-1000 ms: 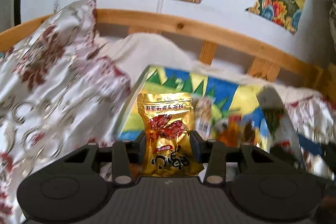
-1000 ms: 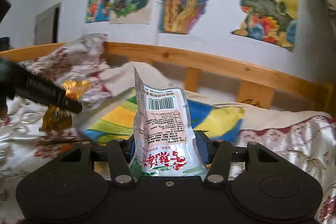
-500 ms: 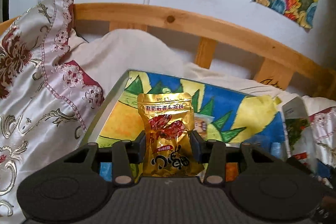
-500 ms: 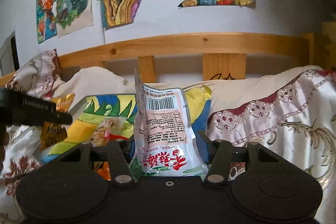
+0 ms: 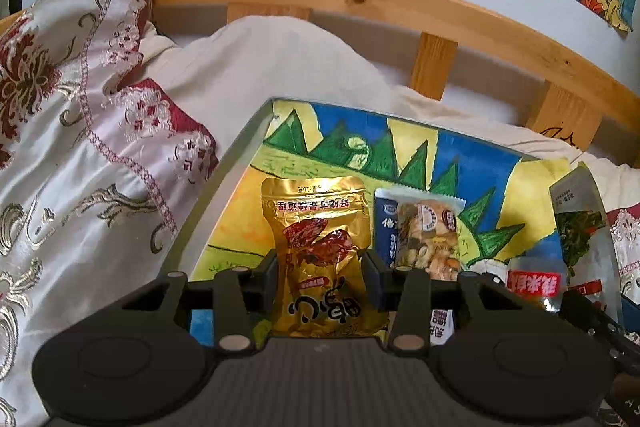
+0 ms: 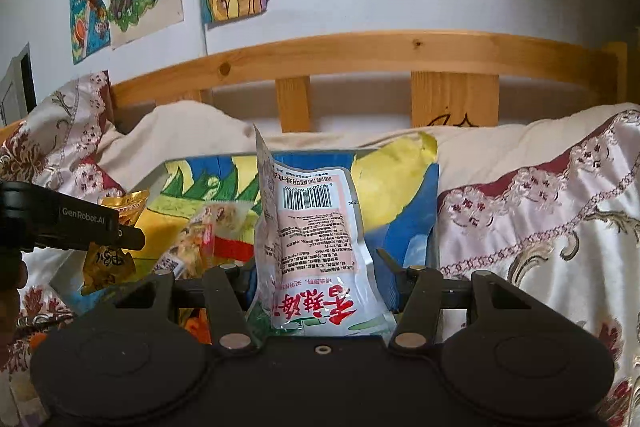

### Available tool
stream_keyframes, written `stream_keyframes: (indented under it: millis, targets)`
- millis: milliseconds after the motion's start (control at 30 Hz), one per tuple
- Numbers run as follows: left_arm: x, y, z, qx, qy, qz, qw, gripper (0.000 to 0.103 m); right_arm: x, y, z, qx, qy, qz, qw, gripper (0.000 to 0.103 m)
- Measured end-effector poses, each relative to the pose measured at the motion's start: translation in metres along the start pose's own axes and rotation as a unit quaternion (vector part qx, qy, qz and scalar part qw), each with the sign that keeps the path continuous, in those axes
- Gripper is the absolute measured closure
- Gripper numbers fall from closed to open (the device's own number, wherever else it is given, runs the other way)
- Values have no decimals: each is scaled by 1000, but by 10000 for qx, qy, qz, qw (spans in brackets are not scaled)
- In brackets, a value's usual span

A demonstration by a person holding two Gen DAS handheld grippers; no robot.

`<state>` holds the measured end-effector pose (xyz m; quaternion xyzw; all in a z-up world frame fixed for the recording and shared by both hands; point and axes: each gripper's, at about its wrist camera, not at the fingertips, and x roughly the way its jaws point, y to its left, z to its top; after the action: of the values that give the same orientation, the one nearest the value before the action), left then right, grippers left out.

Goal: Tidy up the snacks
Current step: 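Lower both snacks into the tray and open both tools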

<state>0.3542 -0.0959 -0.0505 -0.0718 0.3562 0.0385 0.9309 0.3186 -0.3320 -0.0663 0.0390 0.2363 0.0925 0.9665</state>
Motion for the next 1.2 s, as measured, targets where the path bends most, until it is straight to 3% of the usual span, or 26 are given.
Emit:
stream_keyframes:
  millis: [600, 900, 1200]
  targets:
    - [13, -7, -11, 146, 179, 16, 9997, 55, 8, 6, -5, -115, 216, -76, 9997, 44]
    - [14, -7, -12, 150, 208, 43, 9997, 54, 11, 6, -6, -101, 258, -31, 9996, 34]
    - [7, -1, -12, -3, 110, -26, 9999, 29, 6, 6, -4, -43, 94, -50, 9999, 17]
